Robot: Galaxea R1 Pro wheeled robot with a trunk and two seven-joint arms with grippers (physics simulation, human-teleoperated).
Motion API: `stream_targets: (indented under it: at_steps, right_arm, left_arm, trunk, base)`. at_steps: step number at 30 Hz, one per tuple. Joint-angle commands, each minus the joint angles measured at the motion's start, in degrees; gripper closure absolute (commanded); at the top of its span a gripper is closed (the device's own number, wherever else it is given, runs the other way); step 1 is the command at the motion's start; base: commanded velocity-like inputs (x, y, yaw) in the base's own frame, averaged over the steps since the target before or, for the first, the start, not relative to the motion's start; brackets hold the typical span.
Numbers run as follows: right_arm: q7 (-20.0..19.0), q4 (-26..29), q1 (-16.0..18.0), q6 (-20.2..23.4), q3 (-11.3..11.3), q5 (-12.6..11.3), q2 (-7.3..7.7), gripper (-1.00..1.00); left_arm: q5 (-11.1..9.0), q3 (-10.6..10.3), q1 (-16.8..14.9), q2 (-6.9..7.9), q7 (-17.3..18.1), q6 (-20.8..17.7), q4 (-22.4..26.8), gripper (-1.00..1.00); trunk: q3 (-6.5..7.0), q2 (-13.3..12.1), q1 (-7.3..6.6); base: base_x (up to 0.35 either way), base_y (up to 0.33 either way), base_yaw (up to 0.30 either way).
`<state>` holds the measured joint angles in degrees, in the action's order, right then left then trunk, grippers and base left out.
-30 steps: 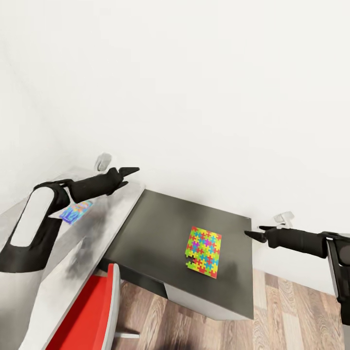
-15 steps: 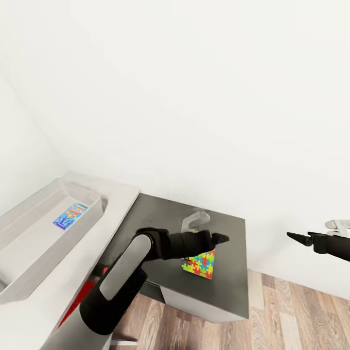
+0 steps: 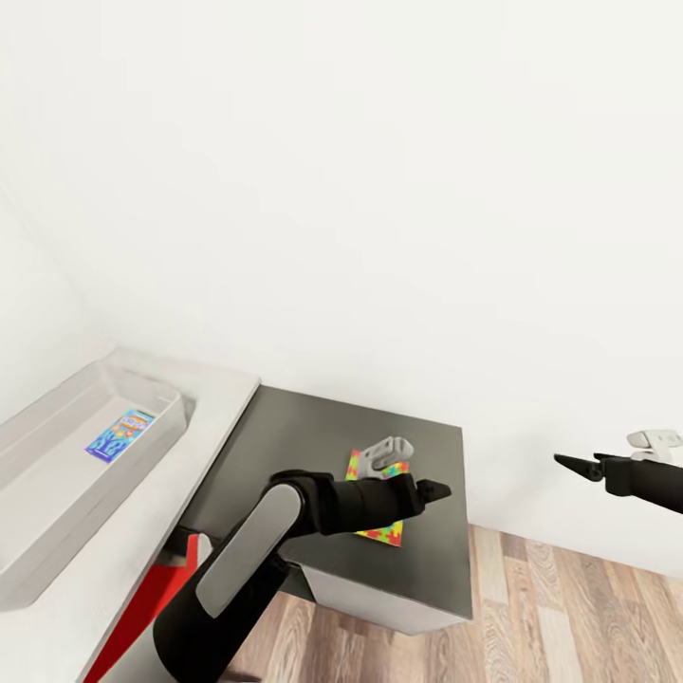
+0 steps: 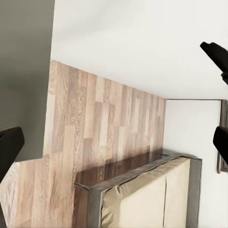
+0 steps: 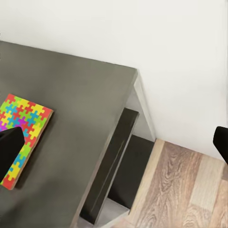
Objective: Put all the toys in the child's room - the three board games (two on the bed and one on the table), the two jigsaw puzzles on the table, and the tennis ball on the table - inside the toy box on the table in the child's room.
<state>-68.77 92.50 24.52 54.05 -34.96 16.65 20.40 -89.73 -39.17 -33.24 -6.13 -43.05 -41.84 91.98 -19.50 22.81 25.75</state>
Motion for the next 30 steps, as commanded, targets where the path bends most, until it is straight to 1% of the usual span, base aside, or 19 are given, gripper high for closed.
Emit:
stream_targets:
  at_steps: [1,7,10,13,14,15,16,17,18,23,30]
  right_arm:
    - [-0.6,0.0,0.1,0.4,0.0,0.6,-0.10,-1.00]
    - [-0.6,0.0,0.0,0.3,0.4,0.6,-0.30,-1.00]
    - [-0.4,0.0,0.0,0.3,1.3,0.6,-0.36,-1.00]
    - [-0.3,0.0,0.0,0.3,1.6,0.6,-0.36,-1.00]
    - [-0.3,0.0,0.0,0.3,1.7,0.6,-0.36,-1.00]
    - [-0.3,0.0,0.0,0.3,2.2,0.6,-0.36,-1.00]
    - [-0.3,0.0,0.0,0.3,2.3,0.6,-0.36,-1.00]
    - [-0.3,0.0,0.0,0.3,2.3,0.6,-0.36,-1.00]
    - [-0.4,0.0,0.0,0.3,2.4,0.6,-0.36,-1.00]
    - [-0.3,0.0,0.0,0.3,2.5,0.6,-0.39,-1.00]
    - [-0.1,0.0,0.0,0.3,3.1,0.6,-0.44,-1.00]
  left_arm:
    - [-0.5,0.1,0.3,0.11,-0.4,0.1,0.1,-1.00]
    - [-0.5,0.6,1.8,0.34,-0.4,0.4,0.0,-1.00]
    - [-0.5,0.6,2.1,0.39,-0.5,0.4,0.0,-1.00]
    - [-0.4,0.4,2.2,0.44,-0.6,0.4,-0.2,-1.00]
    - [0.2,0.2,2.4,0.45,-0.6,0.4,-0.3,-1.00]
    - [4.0,0.0,3.6,0.06,-0.5,0.4,-0.6,-1.00]
    - [5.3,0.0,3.9,-0.06,-0.5,0.4,-0.7,-1.00]
    - [5.7,0.0,4.0,-0.11,-0.4,0.4,-0.7,-1.00]
    - [7.0,-0.1,4.3,-0.23,-0.4,0.4,-0.7,-1.00]
    - [7.6,-0.1,4.5,-0.20,-0.5,0.4,-0.9,-1.00]
    - [7.9,-0.4,4.7,0.10,-0.5,0.4,-2.9,-1.00]
  trunk:
    - [-0.01,0.1,0.04]
    - [0.55,0.1,0.04]
    - [0.83,0.1,0.04]
    - [1.12,0.1,0.04]
    - [1.21,0.1,0.04]
    - [1.30,0.1,0.04]
    - [1.40,0.1,0.04]
    - [1.49,0.1,0.04]
    - [1.58,0.1,0.04]
    - [2.05,0.1,0.04]
    - [2.70,0.1,0.04]
  base:
    - [0.000,0.000,-0.079]
    - [-0.022,0.000,-0.054]
    - [-0.186,0.000,-0.068]
    - [-0.175,0.000,-0.076]
    - [-0.084,0.000,-0.079]
    - [-0.028,0.000,-0.081]
    - [-0.018,0.000,-0.081]
    - [-0.014,0.000,-0.081]
    - [-0.005,0.000,-0.081]
    - [-0.002,0.000,-0.082]
    - [0.000,0.000,-0.082]
